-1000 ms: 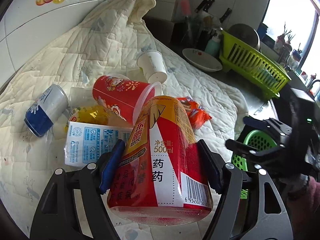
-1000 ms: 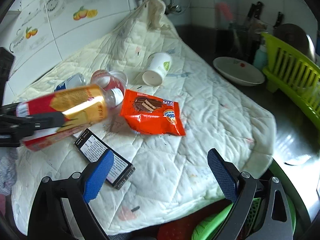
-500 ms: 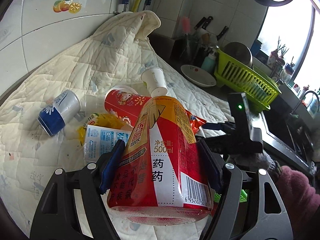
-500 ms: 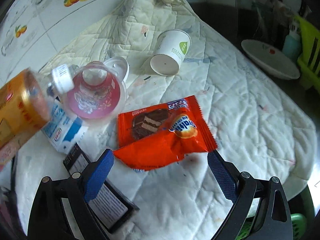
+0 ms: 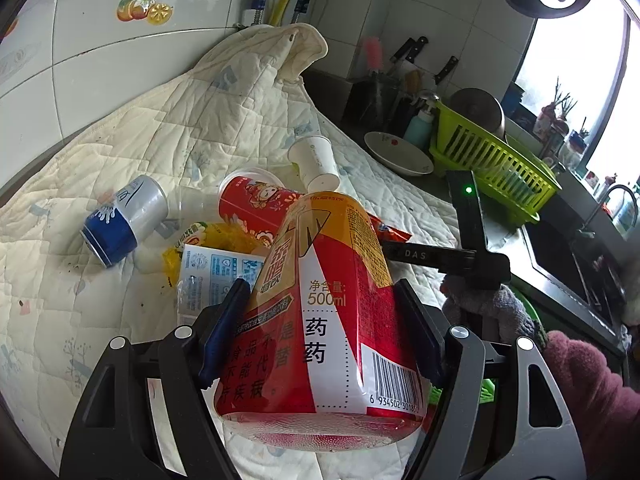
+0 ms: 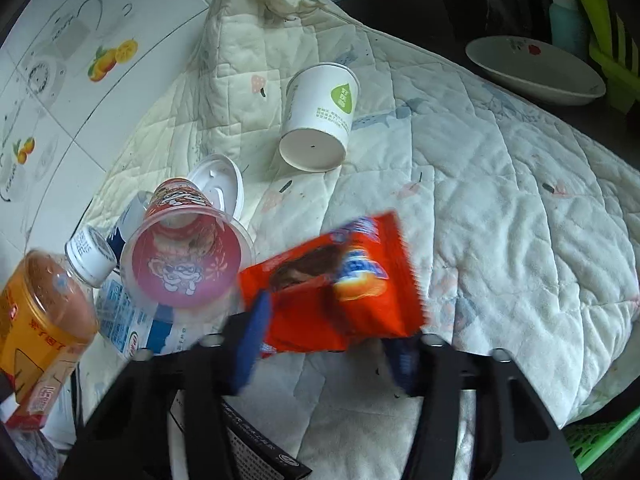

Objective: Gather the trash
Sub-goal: 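Grasp the orange snack packet with the right gripper while the left holds the bottle, then drop the snack packet into the wastebasket with the right gripper while the left drops the bottle there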

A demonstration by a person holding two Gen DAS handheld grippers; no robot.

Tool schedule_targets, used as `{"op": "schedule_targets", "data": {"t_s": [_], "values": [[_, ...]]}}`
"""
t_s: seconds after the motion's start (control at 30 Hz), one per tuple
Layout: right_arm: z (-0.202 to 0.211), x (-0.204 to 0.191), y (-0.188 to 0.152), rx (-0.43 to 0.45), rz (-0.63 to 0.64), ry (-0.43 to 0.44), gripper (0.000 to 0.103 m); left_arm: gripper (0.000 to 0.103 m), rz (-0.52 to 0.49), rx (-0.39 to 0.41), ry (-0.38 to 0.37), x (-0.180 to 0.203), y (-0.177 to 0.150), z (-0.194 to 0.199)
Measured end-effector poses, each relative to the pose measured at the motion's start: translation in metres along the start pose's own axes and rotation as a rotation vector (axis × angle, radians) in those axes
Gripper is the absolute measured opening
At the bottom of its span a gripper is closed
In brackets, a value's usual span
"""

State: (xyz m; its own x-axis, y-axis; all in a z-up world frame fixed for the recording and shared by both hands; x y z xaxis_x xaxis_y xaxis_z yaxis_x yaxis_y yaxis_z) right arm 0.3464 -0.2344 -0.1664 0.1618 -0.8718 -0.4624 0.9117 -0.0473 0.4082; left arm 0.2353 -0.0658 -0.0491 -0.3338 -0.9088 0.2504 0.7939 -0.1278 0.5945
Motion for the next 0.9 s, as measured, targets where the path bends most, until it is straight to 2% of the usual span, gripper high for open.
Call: {"op": "schedule_targets", "data": {"t_s": [0.07, 0.27, 0.57, 0.8, 0.9], "values": [[0.003, 0.002, -0.001, 0.013, -0.018, 0.018, 0.03, 0.072, 0.002, 0.0, -0.003, 0.0, -0.001, 0.0], [0.02, 0.007, -0.005, 0.061, -0.048, 0.038, 0.019, 0.072, -0.002, 0.002, -0.018, 0.007, -0.004, 0.001], [0.089, 0.002, -0.027, 0.165, 0.006, -0.022, 0.019, 0.072, -0.036, 0.026, -0.064, 0.038, -0.009, 0.014], [0.152, 0.017, -0.078, 0.218, 0.033, -0.132, 0.019, 0.072, -0.094, 0.03, -0.128, 0.084, -0.021, 0.021], [0.175, 0.038, -0.108, 0.222, 0.027, -0.222, 0.02, 0.072, -0.121, 0.03, -0.159, 0.105, -0.024, 0.023]]}}
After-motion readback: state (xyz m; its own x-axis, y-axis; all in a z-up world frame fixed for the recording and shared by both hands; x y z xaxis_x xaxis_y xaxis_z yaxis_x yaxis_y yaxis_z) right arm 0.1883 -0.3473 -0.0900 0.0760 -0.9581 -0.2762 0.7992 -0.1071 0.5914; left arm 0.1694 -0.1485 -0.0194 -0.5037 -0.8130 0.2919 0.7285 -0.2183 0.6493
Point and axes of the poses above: each gripper's, at about its wrist camera, not at the fingertips, and z roughly against the way its jaws point, x to its right, y to its top, the point moved 10 cm from there along -z, roughly the way its jaws point, and after that the axes turned 7 degrees about -x, right-handed, at the moved point
